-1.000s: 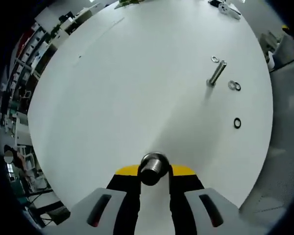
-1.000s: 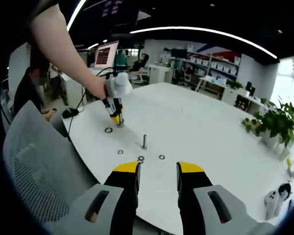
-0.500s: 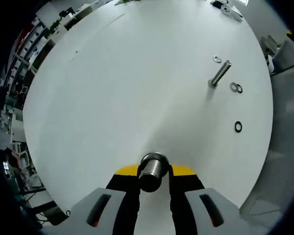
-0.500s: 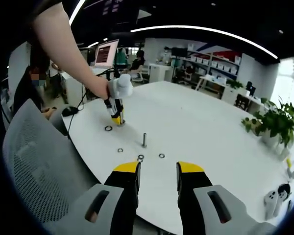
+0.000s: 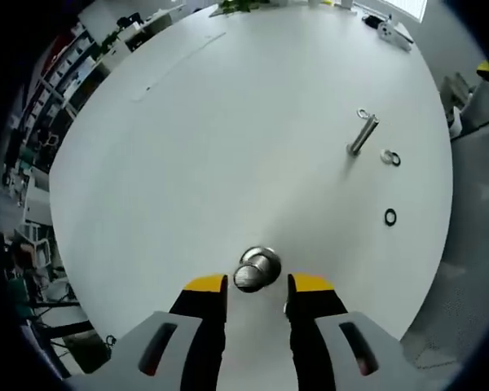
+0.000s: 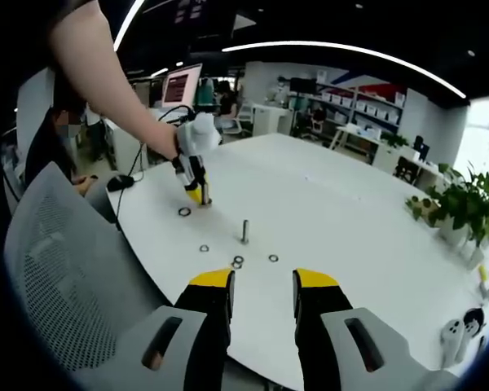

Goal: Place the washer onto the threaded stud by aligning its center hole with the stud, sliding it down to the base, and recovering from edge contact or off-axis alignment until the washer reaches the visible bottom stop.

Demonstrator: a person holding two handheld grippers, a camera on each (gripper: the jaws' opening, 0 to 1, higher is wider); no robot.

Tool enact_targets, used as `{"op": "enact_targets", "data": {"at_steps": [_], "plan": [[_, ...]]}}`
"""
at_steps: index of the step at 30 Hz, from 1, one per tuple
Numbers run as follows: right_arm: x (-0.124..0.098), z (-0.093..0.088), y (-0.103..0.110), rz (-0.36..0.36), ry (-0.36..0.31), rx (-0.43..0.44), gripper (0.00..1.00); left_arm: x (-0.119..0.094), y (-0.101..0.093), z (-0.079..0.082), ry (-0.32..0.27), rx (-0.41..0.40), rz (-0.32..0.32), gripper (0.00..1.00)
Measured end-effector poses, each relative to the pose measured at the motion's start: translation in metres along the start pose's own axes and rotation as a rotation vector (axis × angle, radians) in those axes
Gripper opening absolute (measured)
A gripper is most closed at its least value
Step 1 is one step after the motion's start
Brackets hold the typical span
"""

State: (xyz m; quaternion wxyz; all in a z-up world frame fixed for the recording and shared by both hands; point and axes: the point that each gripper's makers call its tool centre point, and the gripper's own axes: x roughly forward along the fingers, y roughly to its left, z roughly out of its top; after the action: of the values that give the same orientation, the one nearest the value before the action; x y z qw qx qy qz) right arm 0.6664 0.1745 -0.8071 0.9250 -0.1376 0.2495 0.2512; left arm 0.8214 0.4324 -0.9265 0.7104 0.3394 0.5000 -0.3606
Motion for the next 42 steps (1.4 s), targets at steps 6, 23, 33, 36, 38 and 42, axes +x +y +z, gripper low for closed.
{"op": "enact_targets", "data": {"at_steps": [6, 23, 33, 36, 38, 42], "plan": [[0.001, 0.0, 0.002, 0.013, 0.006, -0.002, 0.3, -0.014, -0.005, -0.025, -0.006, -0.099, 0.005, 0.3], [0.002, -0.003, 0.007, 0.033, 0.021, -0.01, 0.3, -0.02, -0.013, -0.05, -0.04, -0.264, -0.001, 0.38], [0.002, -0.003, 0.006, 0.031, 0.021, -0.013, 0.3, -0.001, -0.027, -0.055, -0.018, -0.247, -0.024, 0.42], [0.002, -0.004, 0.006, 0.029, 0.022, -0.012, 0.3, 0.004, -0.028, -0.059, -0.005, -0.252, -0.031, 0.42], [0.002, -0.004, 0.006, 0.031, 0.021, -0.013, 0.3, 0.006, -0.029, -0.058, -0.008, -0.266, -0.036, 0.44], [0.002, -0.005, 0.008, 0.04, 0.029, -0.017, 0.3, 0.014, -0.037, -0.057, -0.001, -0.245, -0.047, 0.44]]}}
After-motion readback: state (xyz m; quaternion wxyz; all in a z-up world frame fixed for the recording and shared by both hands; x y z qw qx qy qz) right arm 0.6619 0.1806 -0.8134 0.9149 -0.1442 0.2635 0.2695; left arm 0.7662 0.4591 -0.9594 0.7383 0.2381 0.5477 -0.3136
